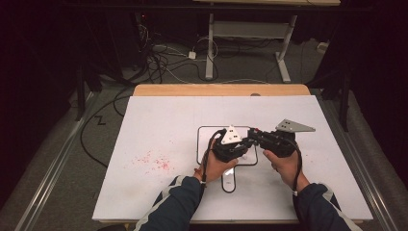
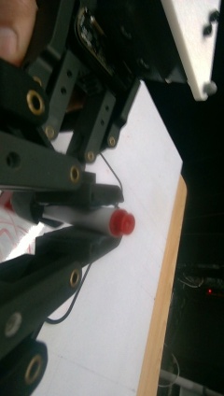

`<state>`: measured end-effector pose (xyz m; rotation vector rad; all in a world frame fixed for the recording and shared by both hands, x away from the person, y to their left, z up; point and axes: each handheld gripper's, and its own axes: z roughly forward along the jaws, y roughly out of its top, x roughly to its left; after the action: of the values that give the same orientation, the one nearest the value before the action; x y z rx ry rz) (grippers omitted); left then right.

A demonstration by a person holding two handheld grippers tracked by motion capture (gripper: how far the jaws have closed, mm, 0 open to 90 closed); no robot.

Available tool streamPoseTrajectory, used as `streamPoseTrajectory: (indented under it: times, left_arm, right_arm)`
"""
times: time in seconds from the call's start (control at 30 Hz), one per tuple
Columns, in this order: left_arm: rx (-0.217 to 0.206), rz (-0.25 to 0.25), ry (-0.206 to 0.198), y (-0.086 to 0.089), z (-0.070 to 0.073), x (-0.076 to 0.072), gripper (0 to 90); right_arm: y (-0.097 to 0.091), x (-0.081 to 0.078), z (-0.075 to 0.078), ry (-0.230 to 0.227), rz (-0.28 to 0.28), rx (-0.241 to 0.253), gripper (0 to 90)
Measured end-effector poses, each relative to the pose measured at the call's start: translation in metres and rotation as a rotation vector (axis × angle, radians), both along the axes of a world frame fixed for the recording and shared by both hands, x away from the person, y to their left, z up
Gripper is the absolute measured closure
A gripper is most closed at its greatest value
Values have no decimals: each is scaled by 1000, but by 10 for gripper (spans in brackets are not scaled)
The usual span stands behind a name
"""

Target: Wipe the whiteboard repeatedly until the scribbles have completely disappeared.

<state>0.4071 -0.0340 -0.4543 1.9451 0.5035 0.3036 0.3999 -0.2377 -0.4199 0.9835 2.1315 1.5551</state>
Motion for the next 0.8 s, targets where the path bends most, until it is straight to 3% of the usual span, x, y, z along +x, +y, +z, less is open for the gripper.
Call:
streamPoseTrajectory:
  times: [0.03, 0.13, 0.2, 0.3, 0.4, 0.43, 0.47, 0.63, 0.67, 0.8]
  left_arm:
    - [14, 7, -5, 0, 0, 0, 778]
    - [47, 26, 8, 2, 1, 1, 589]
    - [73, 32, 20, 12, 3, 0, 540]
    - [119, 91, 12, 35, 7, -6, 355]
    - [144, 132, 4, 63, 10, -15, 267]
    - [165, 135, 1, 74, 11, -19, 246]
    - [155, 148, -1, 82, 12, -23, 228]
    - [196, 192, -43, 123, 11, -47, 194]
    - [207, 205, -49, 130, 9, -52, 194]
    - [241, 242, -37, 155, 2, -69, 194]
  right_arm:
    - [2, -1, 0, -9, -4, -17, 810]
    - [5, 0, 3, -40, 22, -39, 812]
    - [8, 2, 6, -67, 37, -63, 813]
    - [13, 9, 6, -102, 52, -117, 813]
    - [18, 18, 1, -115, 53, -173, 813]
    - [20, 22, -1, -112, 45, -192, 813]
    - [22, 25, -3, -114, 41, -210, 813]
    - [28, 40, -6, -126, 53, -209, 813]
    - [30, 42, -6, -130, 51, -228, 813]
    - [36, 52, -6, -143, 52, -242, 813]
